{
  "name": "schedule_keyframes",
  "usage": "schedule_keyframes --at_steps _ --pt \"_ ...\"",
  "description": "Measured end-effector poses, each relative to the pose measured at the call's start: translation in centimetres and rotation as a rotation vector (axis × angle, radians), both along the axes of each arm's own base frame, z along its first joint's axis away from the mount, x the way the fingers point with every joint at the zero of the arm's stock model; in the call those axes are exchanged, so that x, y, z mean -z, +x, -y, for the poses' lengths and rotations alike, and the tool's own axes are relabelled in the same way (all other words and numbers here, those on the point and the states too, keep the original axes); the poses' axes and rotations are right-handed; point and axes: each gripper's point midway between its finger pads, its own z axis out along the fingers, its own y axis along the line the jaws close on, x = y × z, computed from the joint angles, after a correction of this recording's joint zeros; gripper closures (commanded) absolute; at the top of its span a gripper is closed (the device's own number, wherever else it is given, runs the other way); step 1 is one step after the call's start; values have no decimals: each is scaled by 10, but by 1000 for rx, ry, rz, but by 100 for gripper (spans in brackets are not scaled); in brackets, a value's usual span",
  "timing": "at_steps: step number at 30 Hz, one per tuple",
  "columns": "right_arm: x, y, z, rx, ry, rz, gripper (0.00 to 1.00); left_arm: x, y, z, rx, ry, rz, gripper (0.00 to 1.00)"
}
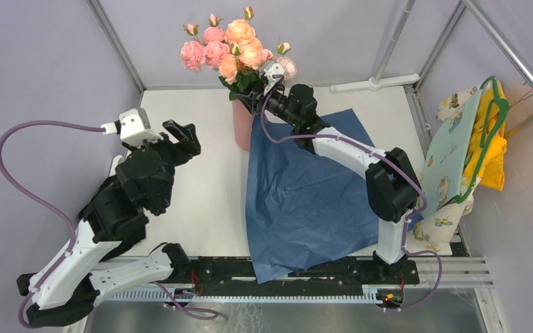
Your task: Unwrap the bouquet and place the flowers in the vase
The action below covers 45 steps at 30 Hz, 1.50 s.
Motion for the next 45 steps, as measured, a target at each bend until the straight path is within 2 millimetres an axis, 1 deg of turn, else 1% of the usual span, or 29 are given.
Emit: schedule_keyframes --at_steps 3,7,12,13,16,20,24,26,27,30,33,37,39,41,45 --pt "4 0 0 -1 -1 -8 50 1 1 1 0 4 -3 22" --pt "13 -1 0 -3 -12 -24 47 2 2 2 0 7 -6 22" --pt "19 -5 2 -9 -18 -37 43 2 2 2 0 7 -5 22" --pt "18 -8 4 -12 -15 -39 39 2 2 2 0 7 -5 22" --pt "15 -17 9 -16 -8 -41 34 1 1 2 -1 6 -5 22" --pt "-1 -29 18 -20 9 -20 22 1 1 1 -1 4 -3 22" --pt "-17 -39 25 -27 30 10 12 1 1 1 -1 5 -4 22" --pt "-20 -43 28 -27 36 16 4 1 1 1 -1 4 -3 22" --pt "-20 -46 30 -27 37 18 2 1 1 1 -1 5 -3 22" --pt "-15 -52 34 -28 38 10 2 1 1 1 -1 3 -2 22" --pt "-1 -62 41 -30 27 -19 2 0 0 0 -1 0 0 22" --pt "16 -79 59 -10 9 -54 2 1 -1 -1 -1 -1 0 22" --pt "19 -88 76 36 6 -64 2 1 -1 -1 -1 0 0 22" --pt "16 -92 90 90 4 -62 2 1 0 -1 -1 1 -1 22" --pt "2 -90 133 284 -1 -49 2 1 0 -1 -1 1 -1 22"
